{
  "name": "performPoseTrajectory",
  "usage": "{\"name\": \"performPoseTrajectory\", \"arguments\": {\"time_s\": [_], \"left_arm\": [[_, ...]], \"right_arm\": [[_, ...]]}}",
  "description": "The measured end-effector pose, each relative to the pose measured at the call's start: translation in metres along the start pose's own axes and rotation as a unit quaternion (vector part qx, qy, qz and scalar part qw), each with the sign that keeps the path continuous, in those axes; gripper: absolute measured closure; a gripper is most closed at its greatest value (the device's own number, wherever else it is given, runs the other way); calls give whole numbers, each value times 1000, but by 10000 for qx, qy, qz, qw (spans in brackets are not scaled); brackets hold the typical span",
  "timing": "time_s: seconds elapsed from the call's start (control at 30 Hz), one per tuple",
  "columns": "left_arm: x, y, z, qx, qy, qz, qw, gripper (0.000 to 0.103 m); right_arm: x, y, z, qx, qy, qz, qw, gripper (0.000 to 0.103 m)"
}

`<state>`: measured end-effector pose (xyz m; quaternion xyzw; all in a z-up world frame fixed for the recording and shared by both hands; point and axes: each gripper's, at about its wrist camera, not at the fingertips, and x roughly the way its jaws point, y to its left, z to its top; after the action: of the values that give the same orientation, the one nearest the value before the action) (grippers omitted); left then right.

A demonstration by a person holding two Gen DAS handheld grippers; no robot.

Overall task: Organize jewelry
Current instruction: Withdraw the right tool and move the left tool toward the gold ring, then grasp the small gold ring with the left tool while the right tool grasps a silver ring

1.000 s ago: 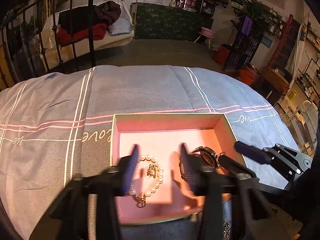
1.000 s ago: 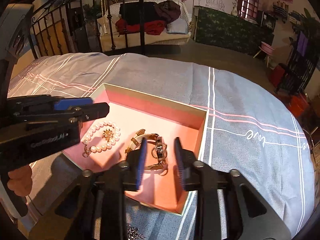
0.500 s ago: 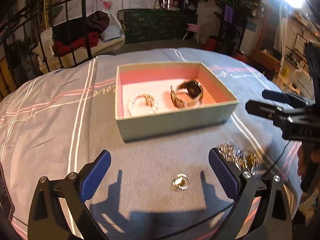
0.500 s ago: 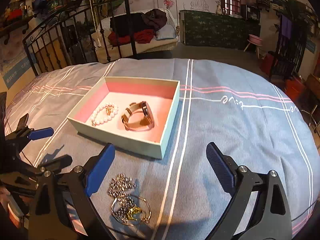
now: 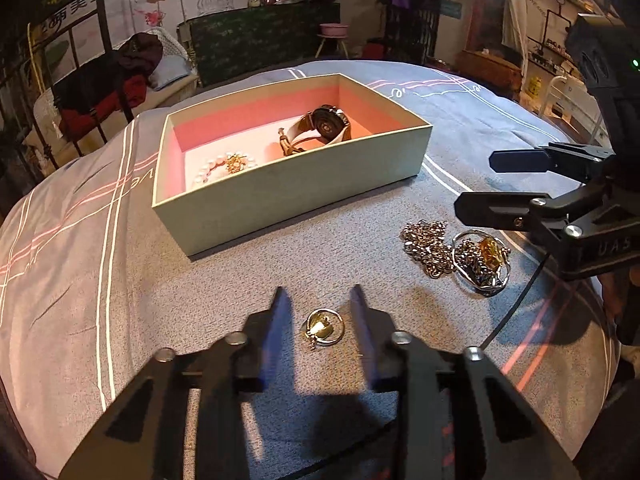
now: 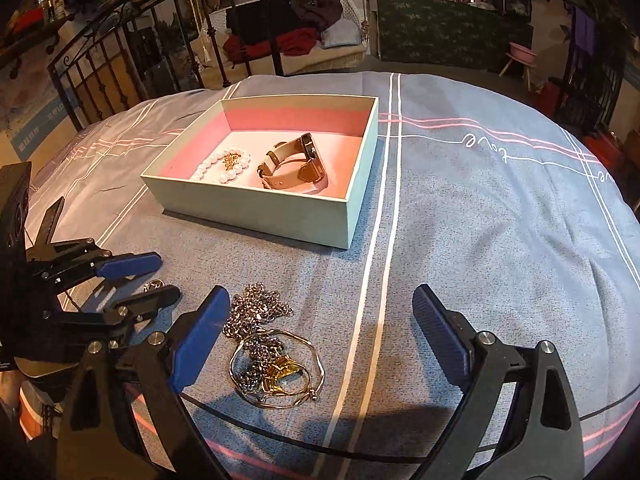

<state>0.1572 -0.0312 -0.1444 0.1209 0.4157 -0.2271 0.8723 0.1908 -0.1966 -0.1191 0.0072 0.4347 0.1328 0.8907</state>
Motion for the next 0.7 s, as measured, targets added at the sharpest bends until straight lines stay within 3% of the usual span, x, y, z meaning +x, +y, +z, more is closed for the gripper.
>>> {"name": "performPoseTrajectory", "arguments": {"time_s": [0.13, 0.37, 0.7], "left_arm": [[-4, -4, -2, 103, -112, -12, 9999, 100], [-22, 28, 8, -681, -426, -329, 9962, 100], [-37, 46, 14, -1106, -636, -554, 9903, 100]], "right_arm": [[-2, 8, 4, -78, -1, 71, 9999, 11], [2, 36, 5, -447, 90, 297, 9985, 11], [18, 78, -3, -976, 384, 650, 9924, 11]]}}
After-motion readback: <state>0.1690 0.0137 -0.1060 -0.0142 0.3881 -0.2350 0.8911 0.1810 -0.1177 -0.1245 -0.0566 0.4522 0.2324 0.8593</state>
